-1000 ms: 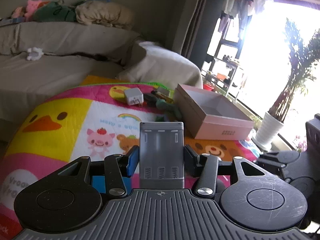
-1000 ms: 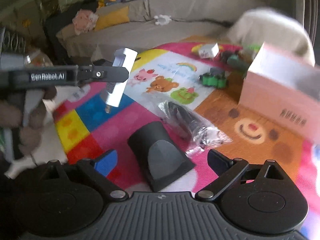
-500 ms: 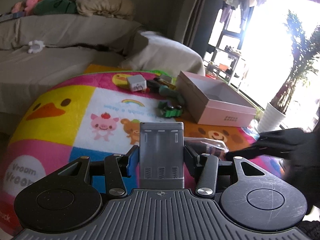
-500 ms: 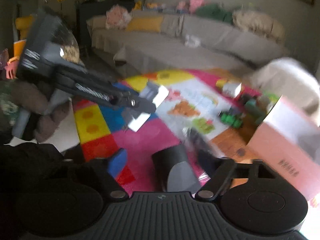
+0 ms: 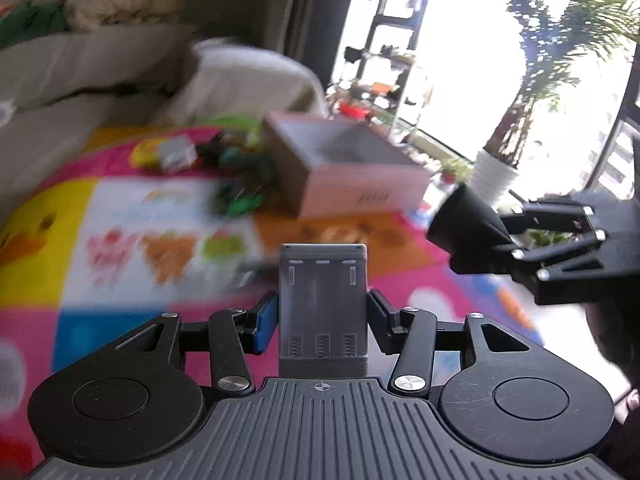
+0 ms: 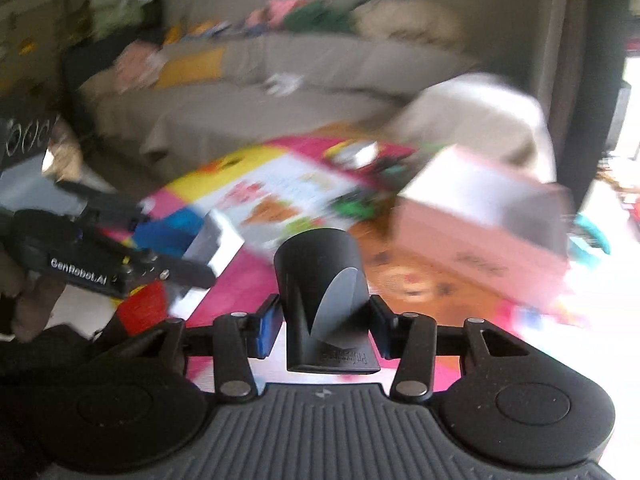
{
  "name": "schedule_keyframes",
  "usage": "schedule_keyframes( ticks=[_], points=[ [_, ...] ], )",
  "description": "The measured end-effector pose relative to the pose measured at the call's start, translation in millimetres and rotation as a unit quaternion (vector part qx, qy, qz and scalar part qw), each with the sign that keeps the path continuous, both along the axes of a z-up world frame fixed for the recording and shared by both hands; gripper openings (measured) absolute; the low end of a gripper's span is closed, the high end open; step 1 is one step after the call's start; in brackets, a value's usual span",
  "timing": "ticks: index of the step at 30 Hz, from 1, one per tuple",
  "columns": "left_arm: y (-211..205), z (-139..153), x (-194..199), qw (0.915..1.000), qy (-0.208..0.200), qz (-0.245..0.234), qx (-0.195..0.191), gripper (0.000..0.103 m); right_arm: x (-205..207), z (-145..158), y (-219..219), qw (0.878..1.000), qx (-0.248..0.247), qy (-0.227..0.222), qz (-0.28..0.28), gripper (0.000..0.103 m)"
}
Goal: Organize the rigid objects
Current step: 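Release the charger into the pink box with the left gripper while the right drops the black cylinder in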
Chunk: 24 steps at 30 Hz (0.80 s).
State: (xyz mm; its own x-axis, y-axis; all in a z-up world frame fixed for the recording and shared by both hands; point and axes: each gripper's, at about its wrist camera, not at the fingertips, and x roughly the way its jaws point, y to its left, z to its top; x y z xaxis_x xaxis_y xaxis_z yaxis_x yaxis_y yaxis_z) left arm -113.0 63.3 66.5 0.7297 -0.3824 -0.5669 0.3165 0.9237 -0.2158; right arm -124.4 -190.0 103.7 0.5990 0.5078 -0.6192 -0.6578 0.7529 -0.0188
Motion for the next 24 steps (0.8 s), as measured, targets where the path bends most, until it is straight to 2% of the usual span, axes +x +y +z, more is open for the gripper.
schedule_keyframes(
  ticks=[5,7,8,9,11,13,17,21,24],
  points=[
    [-44.5,63.6,63.8,0.9961,-0.082,-0.025,0.023,0.053,-3.0,12.1,-52.1,0.994,0.027,-0.048,-0.095,0.046],
    [-62.2,82.5,99.2,0.9938,-0.107,-0.016,0.024,0.054,-0.7,11.7,-69.2,0.991,0.04,-0.054,-0.12,0.046],
    [-70.6,87.0,117.8,0.9941,-0.106,-0.006,0.021,0.053,3.9,9.7,-74.4,0.989,0.045,-0.053,-0.131,0.046],
    [-78.0,87.7,143.2,0.9962,-0.086,0.003,0.012,0.052,8.3,7.0,-78.1,0.987,0.049,-0.051,-0.142,0.046],
    [-84.3,78.9,179.6,0.9988,-0.044,0.0,-0.02,0.052,18.4,2.5,-85.4,0.983,0.055,-0.042,-0.169,0.046],
    [-86.9,65.9,201.0,0.9992,-0.023,-0.001,-0.032,0.052,24.9,-5.5,-92.1,0.98,0.059,-0.033,-0.189,0.046],
    [-73.2,46.3,197.1,0.9989,-0.033,0.003,-0.032,0.052,29.1,-24.1,-97.6,0.976,0.045,-0.025,-0.214,0.046],
    [-41.6,21.8,156.1,0.9989,-0.035,0.005,-0.03,0.052,40.5,-31.3,-99.2,0.974,0.056,-0.006,-0.219,0.046],
    [-15.4,1.7,120.8,0.999,-0.036,0.02,-0.019,0.052,54.9,-24.0,-92.1,0.974,0.07,-0.009,-0.216,0.046]
  ],
)
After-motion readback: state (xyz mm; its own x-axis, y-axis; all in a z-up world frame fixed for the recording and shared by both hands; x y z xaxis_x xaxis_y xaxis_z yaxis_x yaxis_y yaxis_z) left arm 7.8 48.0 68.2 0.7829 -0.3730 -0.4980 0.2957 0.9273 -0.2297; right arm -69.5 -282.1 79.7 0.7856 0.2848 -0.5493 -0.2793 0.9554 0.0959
